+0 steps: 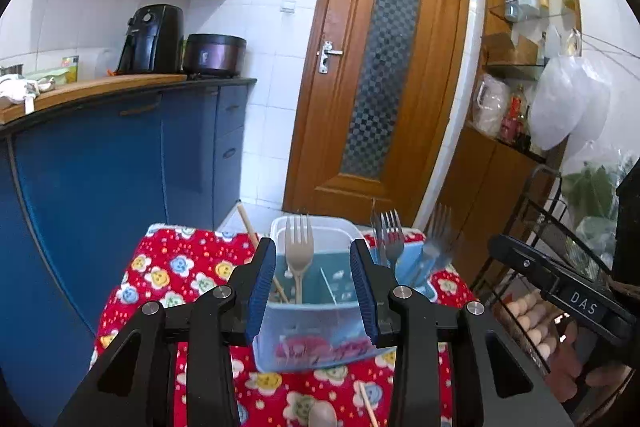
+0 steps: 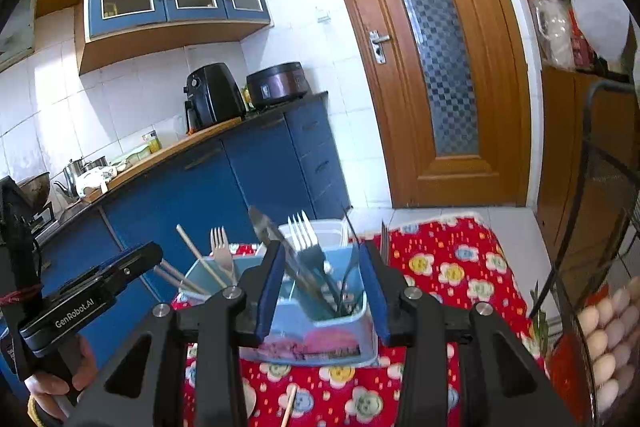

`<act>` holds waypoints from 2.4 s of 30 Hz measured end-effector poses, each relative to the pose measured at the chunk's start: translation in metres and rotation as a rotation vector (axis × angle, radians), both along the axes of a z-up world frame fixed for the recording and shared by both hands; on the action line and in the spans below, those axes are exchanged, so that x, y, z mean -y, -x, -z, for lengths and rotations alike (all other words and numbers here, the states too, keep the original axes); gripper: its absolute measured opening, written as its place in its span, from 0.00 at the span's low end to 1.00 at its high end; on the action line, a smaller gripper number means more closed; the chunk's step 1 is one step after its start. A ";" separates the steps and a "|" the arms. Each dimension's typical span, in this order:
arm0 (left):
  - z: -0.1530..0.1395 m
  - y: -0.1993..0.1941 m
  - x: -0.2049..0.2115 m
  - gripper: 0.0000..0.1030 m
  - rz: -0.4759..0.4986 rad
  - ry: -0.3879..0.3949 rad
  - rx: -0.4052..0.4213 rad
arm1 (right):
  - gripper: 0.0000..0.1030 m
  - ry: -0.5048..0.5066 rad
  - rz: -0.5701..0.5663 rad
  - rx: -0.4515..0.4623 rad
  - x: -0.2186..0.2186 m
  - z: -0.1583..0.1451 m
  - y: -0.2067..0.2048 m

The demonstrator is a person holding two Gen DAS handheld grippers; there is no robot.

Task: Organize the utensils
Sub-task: 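Withdraw both open tools from the holder toward the remaining utensils, then close the left tool on the wooden spoon handle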

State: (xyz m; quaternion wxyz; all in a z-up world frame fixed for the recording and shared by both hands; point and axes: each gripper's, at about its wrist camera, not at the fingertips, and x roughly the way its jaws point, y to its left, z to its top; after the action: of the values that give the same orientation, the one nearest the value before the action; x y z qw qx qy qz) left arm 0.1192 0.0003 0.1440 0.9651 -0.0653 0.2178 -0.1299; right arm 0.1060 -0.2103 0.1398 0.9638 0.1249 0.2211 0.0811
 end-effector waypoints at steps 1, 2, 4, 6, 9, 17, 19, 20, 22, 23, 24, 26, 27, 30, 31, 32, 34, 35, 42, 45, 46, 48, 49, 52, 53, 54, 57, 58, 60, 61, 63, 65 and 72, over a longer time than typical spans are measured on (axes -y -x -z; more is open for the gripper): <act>0.001 0.003 0.000 0.38 0.005 0.001 -0.007 | 0.41 0.002 0.002 -0.011 -0.001 0.003 0.004; 0.003 0.006 -0.001 0.38 0.009 0.003 -0.016 | 0.41 0.003 0.002 -0.017 -0.001 0.005 0.007; 0.006 0.010 -0.002 0.38 0.012 0.006 -0.031 | 0.41 0.007 0.000 -0.040 -0.002 0.011 0.013; 0.010 0.014 -0.003 0.38 0.013 0.006 -0.046 | 0.41 0.010 -0.002 -0.057 -0.004 0.017 0.018; 0.017 0.019 -0.006 0.38 0.014 0.004 -0.068 | 0.41 0.016 -0.002 -0.081 -0.007 0.025 0.026; 0.043 0.026 -0.013 0.38 0.006 0.015 -0.158 | 0.41 0.002 -0.006 -0.140 -0.010 0.046 0.037; 0.049 0.027 -0.014 0.38 0.004 0.017 -0.175 | 0.41 -0.001 -0.006 -0.157 -0.011 0.052 0.039; 0.053 0.028 -0.014 0.38 0.002 0.016 -0.183 | 0.41 -0.002 -0.006 -0.163 -0.011 0.054 0.040; 0.060 0.029 -0.015 0.38 0.000 0.015 -0.204 | 0.41 -0.009 -0.008 -0.179 -0.012 0.061 0.042; 0.063 0.029 -0.015 0.38 0.002 0.016 -0.214 | 0.41 -0.011 -0.009 -0.187 -0.012 0.063 0.043; 0.066 0.029 -0.015 0.38 0.003 0.017 -0.224 | 0.41 -0.012 -0.009 -0.194 -0.012 0.066 0.043; 0.071 0.028 -0.015 0.38 0.006 0.019 -0.243 | 0.42 -0.016 -0.008 -0.211 -0.012 0.072 0.045; 0.074 0.028 -0.015 0.38 0.006 0.020 -0.252 | 0.42 -0.019 -0.009 -0.221 -0.012 0.075 0.045; 0.083 0.028 -0.014 0.38 0.009 0.015 -0.279 | 0.42 -0.028 -0.010 -0.246 -0.010 0.084 0.046; 0.087 0.028 -0.014 0.38 0.011 0.013 -0.290 | 0.42 -0.031 -0.010 -0.254 -0.010 0.087 0.046; 0.090 0.028 -0.014 0.38 0.013 0.012 -0.298 | 0.42 -0.033 -0.010 -0.260 -0.010 0.089 0.046; 0.097 0.026 -0.014 0.38 0.017 0.010 -0.318 | 0.42 -0.039 -0.009 -0.275 -0.009 0.095 0.046; 0.100 0.026 -0.013 0.38 0.019 0.009 -0.329 | 0.42 -0.041 -0.009 -0.281 -0.009 0.097 0.046; 0.118 0.022 -0.008 0.38 0.039 -0.003 -0.384 | 0.42 -0.050 -0.002 -0.319 -0.006 0.110 0.048; 0.125 0.021 -0.006 0.38 0.043 -0.009 -0.407 | 0.42 -0.055 0.002 -0.334 -0.004 0.115 0.047; 0.127 0.020 -0.005 0.38 0.044 -0.010 -0.415 | 0.42 -0.056 0.002 -0.339 -0.004 0.116 0.047; 0.132 0.018 -0.004 0.38 0.046 -0.011 -0.431 | 0.42 -0.059 0.003 -0.344 -0.003 0.117 0.047; 0.134 0.017 -0.003 0.38 0.046 -0.013 -0.440 | 0.42 -0.060 0.004 -0.346 -0.003 0.118 0.047; 0.142 0.014 -0.001 0.38 0.046 -0.020 -0.460 | 0.42 -0.069 0.004 -0.359 -0.001 0.121 0.047; 0.144 0.013 0.000 0.38 0.047 -0.023 -0.464 | 0.42 -0.072 0.004 -0.362 -0.001 0.122 0.046; 0.146 0.012 0.001 0.38 0.048 -0.029 -0.471 | 0.42 -0.075 0.004 -0.366 0.000 0.123 0.046; 0.153 0.007 0.004 0.38 0.057 -0.033 -0.491 | 0.42 -0.077 0.004 -0.370 0.000 0.125 0.046; 0.156 0.006 0.005 0.38 0.060 -0.034 -0.501 | 0.42 -0.079 0.004 -0.371 0.001 0.125 0.046; 0.159 0.003 0.006 0.38 0.059 -0.043 -0.508 | 0.42 -0.082 0.003 -0.371 0.001 0.126 0.046; 0.159 0.002 0.007 0.38 0.060 -0.048 -0.504 | 0.42 -0.083 0.004 -0.372 0.001 0.126 0.046; 0.158 0.001 0.010 0.38 0.072 -0.056 -0.501 | 0.42 -0.085 0.005 -0.378 0.001 0.128 0.045; 0.158 -0.001 0.013 0.37 0.083 -0.070 -0.503 | 0.42 -0.088 0.004 -0.382 0.002 0.129 0.045; 0.157 -0.003 0.021 0.08 0.118 -0.101 -0.504 | 0.42 -0.099 0.003 -0.386 0.004 0.132 0.045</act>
State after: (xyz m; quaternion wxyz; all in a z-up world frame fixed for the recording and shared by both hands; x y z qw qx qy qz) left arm 0.1220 -0.0205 -0.0134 0.8733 -0.0346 0.4607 -0.1547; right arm 0.0610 -0.2140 0.0080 0.8964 0.1860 0.3972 0.0649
